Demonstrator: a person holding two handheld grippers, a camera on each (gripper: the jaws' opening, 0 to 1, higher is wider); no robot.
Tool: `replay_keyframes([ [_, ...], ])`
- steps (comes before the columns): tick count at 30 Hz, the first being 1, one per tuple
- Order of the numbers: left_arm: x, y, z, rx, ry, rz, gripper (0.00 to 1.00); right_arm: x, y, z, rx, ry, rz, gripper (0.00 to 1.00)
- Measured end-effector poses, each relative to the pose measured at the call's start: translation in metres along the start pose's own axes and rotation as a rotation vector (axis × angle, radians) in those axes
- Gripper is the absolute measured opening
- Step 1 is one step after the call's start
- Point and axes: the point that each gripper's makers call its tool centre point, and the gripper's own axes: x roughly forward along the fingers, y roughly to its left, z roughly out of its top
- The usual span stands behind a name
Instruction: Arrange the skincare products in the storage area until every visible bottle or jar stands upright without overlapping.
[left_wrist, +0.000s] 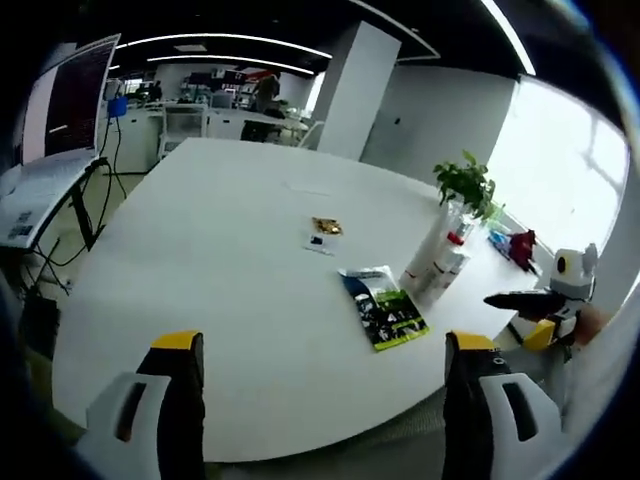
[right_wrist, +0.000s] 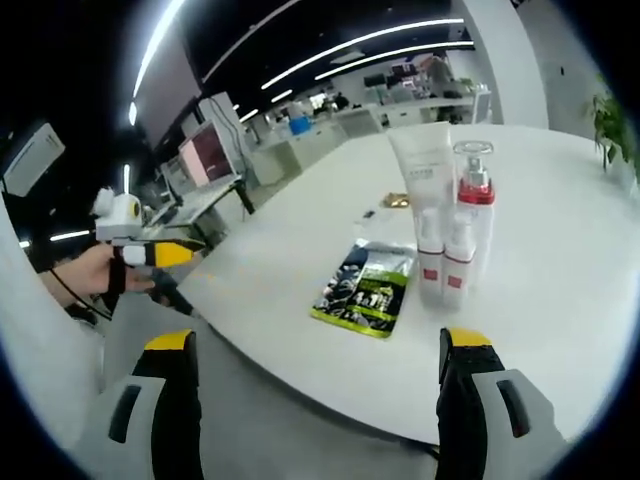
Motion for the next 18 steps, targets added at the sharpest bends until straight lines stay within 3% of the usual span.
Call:
replay_keyframes([
  [4,-0.008,-0.003,-0.001,-0.012,-0.006,-0.024,0.98,0.000,0.002,0.000,-0.008,0.004,-0.002,1.00],
  [10,-0.014,-0.010,-0.014,-0.005,0.019,-0.052,0.99,-0.001,0.002,-0.001,-0.010,0.011,0.001,1.00],
  [18,-0.013,-0.010,-0.014,0.009,0.002,-0.062,0.99,0.006,-0.007,-0.006,-0.012,0.018,0.001,0.99],
])
